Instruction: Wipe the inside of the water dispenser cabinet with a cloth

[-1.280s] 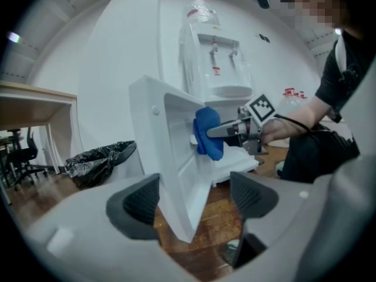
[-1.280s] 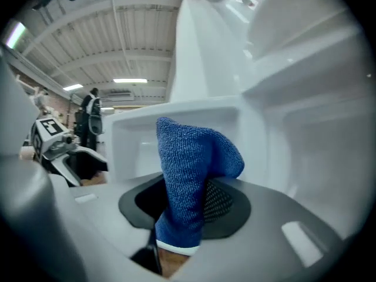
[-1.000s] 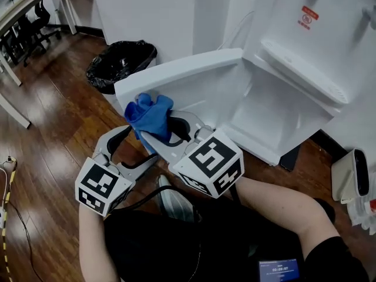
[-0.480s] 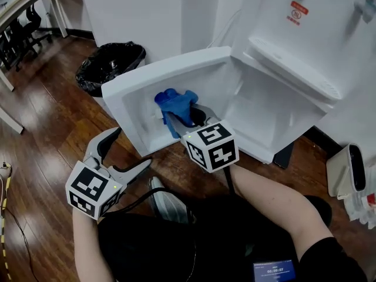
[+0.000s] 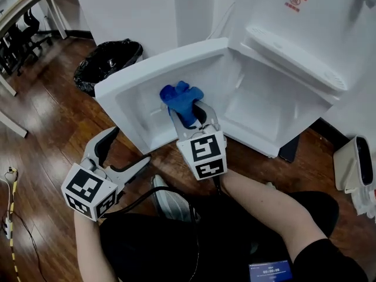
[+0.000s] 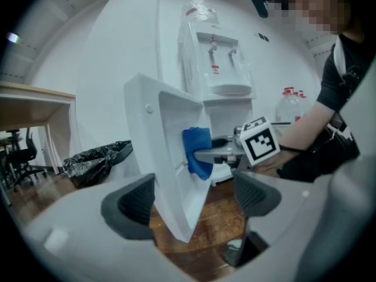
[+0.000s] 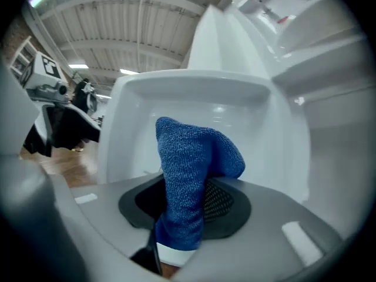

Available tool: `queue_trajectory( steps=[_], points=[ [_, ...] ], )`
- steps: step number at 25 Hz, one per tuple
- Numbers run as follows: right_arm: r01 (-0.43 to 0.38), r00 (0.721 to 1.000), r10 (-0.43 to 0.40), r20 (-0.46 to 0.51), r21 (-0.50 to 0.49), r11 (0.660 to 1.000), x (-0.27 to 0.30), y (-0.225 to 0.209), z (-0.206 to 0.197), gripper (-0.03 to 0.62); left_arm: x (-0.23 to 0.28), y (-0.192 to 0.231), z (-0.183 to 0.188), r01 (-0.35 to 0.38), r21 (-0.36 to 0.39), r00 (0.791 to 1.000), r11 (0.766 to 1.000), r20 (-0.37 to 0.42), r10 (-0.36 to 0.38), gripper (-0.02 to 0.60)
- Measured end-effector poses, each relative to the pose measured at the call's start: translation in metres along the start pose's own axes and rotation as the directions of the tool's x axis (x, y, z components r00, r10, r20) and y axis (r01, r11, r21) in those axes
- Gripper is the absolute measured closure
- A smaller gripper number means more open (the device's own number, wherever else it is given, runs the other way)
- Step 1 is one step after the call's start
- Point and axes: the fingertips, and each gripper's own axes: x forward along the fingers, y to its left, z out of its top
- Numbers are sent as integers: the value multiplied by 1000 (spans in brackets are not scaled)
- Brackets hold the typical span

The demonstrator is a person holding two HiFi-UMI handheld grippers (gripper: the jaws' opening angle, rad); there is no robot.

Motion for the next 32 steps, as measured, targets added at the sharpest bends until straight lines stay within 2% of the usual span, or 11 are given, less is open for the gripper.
queue_trajectory(
  steps=[2,4,7,10,15,19,22,25,28,32],
  points=[
    [-130,991,131,18,-46,990,6,54,6,450,-1,-1,3,-3,-4,1000,1000,1,3,161],
    [-223,974,225,22,-86,971,10,94,6,450,-2,-1,7,-5,-11,1000,1000,6,5,161],
    [-240,970,242,17,-68,968,15,98,-8,450,-2,-1,9,-8,-23,1000,1000,12,8,143],
    [-168,986,168,5,-21,986,19,54,-29,450,1,1,10,-12,-26,1000,1000,16,12,143],
    [9,1000,-10,-15,-52,999,12,-16,-48,450,2,4,8,-27,-33,1000,999,4,27,143],
    [213,972,-211,-106,7,977,2,-62,-73,450,4,1,7,-22,-24,1000,999,-8,22,143],
    [260,959,-249,-132,76,963,0,-69,-79,451,4,0,7,-17,-31,1000,999,-2,17,143],
    [191,977,-177,-119,114,975,7,-38,-79,459,3,2,7,-22,-40,1000,999,2,22,143],
    [31,991,-21,-136,78,996,20,22,-84,457,4,3,8,-27,-40,1000,999,4,27,143],
    [-181,971,189,-150,60,982,32,95,-87,456,3,3,7,-33,-32,999,999,-1,33,135]
  ],
)
